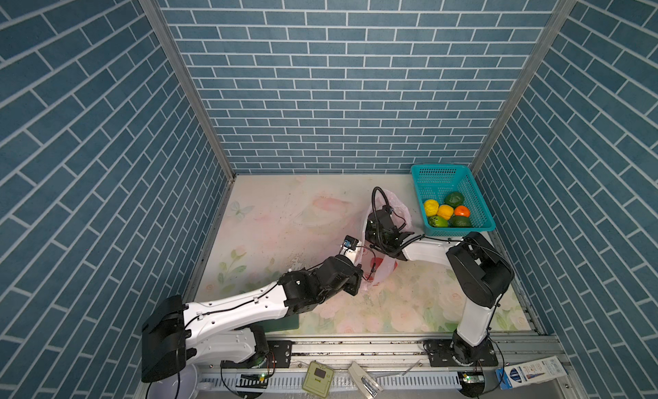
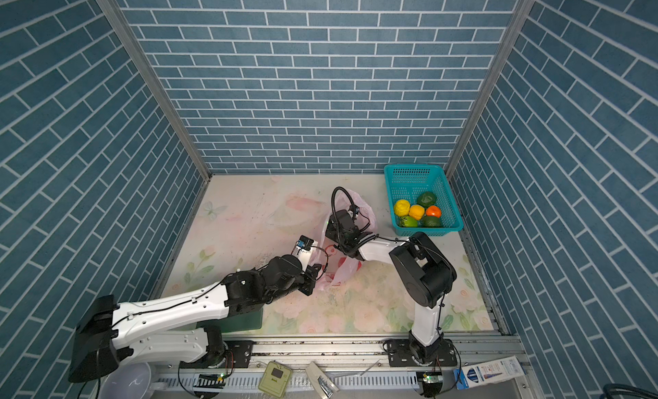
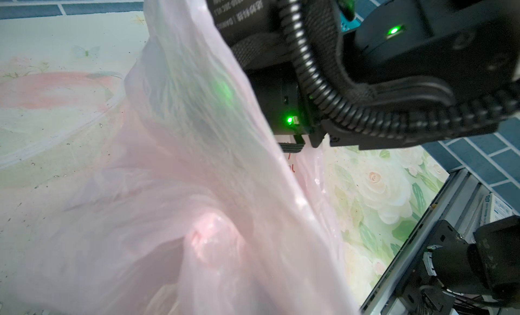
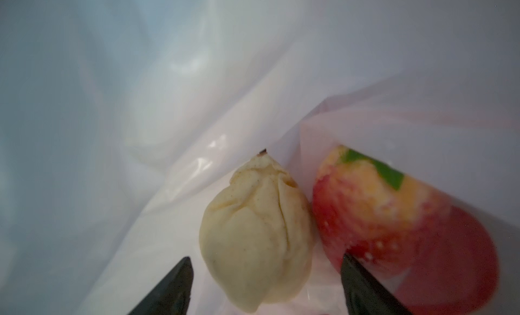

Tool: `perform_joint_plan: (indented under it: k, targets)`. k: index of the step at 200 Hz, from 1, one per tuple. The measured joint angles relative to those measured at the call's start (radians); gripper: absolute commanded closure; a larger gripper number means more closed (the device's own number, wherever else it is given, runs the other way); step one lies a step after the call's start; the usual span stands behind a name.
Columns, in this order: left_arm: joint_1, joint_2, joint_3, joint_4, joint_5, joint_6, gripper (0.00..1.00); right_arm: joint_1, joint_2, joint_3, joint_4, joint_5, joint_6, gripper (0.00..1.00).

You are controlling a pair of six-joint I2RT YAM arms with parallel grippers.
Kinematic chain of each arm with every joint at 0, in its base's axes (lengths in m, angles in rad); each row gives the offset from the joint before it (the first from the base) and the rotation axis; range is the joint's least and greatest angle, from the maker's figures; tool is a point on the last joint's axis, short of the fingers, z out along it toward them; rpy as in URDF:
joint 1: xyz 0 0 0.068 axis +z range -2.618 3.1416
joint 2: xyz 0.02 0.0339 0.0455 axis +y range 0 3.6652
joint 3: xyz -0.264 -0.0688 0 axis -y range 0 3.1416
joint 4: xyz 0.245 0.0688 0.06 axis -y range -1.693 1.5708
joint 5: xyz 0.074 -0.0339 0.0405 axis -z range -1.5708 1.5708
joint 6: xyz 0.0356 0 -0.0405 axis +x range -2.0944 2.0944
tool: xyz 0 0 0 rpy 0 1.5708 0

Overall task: Untie the knot of the plastic bag and take out the fruit
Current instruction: 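Lower the right gripper onto the red-yellow apple and close it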

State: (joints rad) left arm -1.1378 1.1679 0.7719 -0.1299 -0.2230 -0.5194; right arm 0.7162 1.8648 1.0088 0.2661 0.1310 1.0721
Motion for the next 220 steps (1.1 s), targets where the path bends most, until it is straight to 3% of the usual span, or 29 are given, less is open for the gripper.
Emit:
perform_joint_plan:
  k: [100, 164, 220]
  targets:
    - [0.000, -0.004, 0.002, -0.026, 0.003, -0.007, 1.00, -0.003, 0.093, -0.002, 0.167, 0.024, 0.085, 0.18]
    - [-0.001, -0.004, 0.013, -0.039, -0.005, -0.006, 1.00, -0.010, -0.087, 0.002, -0.182, 0.003, 0.071, 0.18]
    - [-0.002, -0.003, 0.013, -0.031, -0.006, -0.008, 1.00, -0.075, -0.146, -0.010, -0.266, 0.002, 0.047, 0.20]
